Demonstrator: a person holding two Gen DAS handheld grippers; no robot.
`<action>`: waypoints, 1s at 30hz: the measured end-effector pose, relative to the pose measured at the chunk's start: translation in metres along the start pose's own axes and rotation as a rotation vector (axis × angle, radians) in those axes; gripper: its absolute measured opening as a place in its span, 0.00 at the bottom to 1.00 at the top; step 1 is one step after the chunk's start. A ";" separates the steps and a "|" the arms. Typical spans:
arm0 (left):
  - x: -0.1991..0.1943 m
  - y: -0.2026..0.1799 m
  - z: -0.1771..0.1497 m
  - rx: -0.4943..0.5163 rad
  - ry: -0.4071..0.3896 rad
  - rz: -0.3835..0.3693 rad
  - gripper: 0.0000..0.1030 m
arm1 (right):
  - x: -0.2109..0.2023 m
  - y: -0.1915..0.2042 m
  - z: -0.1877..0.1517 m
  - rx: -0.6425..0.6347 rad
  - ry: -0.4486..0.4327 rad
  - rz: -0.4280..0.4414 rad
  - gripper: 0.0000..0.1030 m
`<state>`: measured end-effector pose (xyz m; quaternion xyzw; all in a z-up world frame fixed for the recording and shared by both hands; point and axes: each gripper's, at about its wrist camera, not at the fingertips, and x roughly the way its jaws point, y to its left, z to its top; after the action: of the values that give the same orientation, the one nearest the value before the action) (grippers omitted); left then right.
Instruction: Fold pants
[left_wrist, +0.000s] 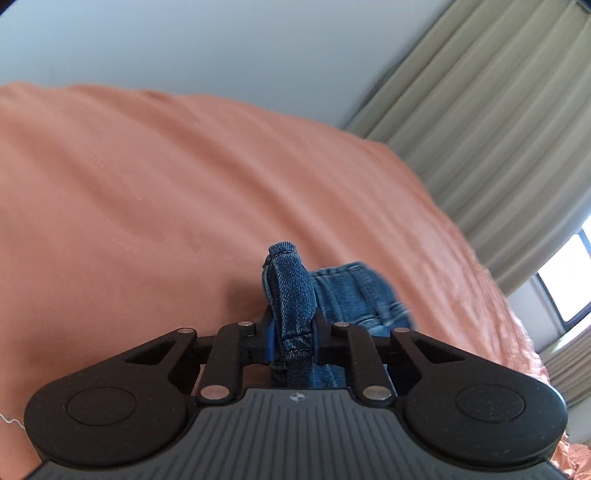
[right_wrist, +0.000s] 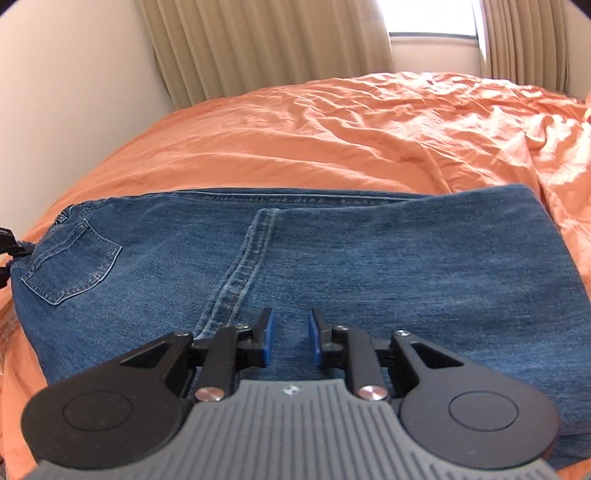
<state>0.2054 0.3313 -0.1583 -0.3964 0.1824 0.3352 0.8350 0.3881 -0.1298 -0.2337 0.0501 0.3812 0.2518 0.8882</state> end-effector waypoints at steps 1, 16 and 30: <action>-0.008 -0.010 0.004 0.017 -0.011 -0.025 0.18 | -0.003 -0.004 0.000 0.027 0.003 0.008 0.16; -0.121 -0.210 -0.100 0.536 -0.042 -0.338 0.17 | -0.064 -0.054 0.005 0.187 0.027 0.022 0.18; -0.109 -0.217 -0.258 0.770 0.392 -0.324 0.18 | -0.097 -0.088 0.006 0.284 -0.029 0.024 0.31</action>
<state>0.2710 -0.0168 -0.1384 -0.1365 0.3838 0.0270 0.9129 0.3717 -0.2533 -0.1908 0.1835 0.3994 0.2051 0.8745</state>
